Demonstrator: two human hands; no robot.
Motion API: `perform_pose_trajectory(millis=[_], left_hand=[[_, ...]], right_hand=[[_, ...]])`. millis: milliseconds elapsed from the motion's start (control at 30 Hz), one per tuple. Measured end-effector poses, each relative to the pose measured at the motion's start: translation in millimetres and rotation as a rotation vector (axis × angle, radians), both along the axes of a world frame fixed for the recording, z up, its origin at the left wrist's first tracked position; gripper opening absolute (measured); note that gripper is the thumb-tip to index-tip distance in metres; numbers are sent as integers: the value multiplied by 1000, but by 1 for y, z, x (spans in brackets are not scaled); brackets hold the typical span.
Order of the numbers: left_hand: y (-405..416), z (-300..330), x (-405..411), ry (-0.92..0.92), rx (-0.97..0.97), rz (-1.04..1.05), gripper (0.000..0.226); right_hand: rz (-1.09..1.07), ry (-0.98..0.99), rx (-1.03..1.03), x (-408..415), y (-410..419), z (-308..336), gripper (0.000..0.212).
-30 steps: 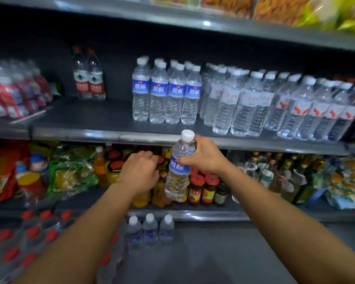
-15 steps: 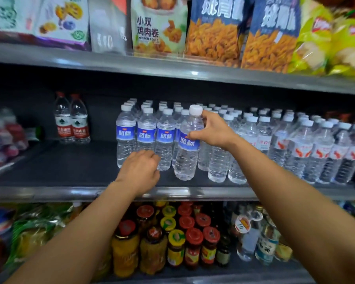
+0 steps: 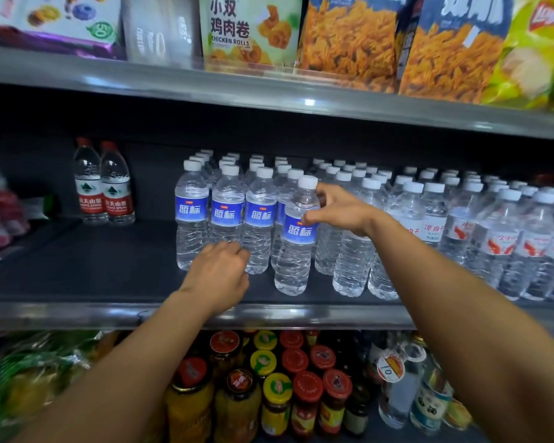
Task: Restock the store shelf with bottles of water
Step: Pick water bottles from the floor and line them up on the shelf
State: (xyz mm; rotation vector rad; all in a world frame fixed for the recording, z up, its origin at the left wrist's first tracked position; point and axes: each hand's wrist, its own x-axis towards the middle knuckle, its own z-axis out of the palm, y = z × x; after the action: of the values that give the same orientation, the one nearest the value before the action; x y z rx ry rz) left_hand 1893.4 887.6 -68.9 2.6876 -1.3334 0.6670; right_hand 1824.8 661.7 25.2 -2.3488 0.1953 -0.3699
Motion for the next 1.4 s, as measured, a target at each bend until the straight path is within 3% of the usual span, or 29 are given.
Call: perform_pose_trajectory(millis=[133, 300, 633, 800, 1033, 1200, 1300, 1400], left_hand=[[0, 0, 0, 1, -3, -13, 40], [4, -1, 0, -13, -10, -17, 40], [8, -2, -7, -6, 21, 6, 41], [12, -2, -10, 3, 23, 10, 39], [23, 0, -22, 8, 6, 16, 39], [39, -1, -36, 16, 12, 20, 40], [50, -10, -52, 23, 26, 21, 42], [61, -25, -69, 33, 46, 15, 38]], right_hand=[[19, 48, 45, 6, 0, 1, 40], [-31, 51, 26, 8, -2, 1, 70], [-71, -6, -38, 4, 0, 5, 54], [-73, -5, -30, -1, 4, 0, 75], [-136, -55, -89, -19, 19, -3, 76], [-235, -113, -330, -41, 47, -28, 75], [-178, -37, -587, -60, 75, -64, 67], [-117, 0, -680, -82, 107, -105, 56]])
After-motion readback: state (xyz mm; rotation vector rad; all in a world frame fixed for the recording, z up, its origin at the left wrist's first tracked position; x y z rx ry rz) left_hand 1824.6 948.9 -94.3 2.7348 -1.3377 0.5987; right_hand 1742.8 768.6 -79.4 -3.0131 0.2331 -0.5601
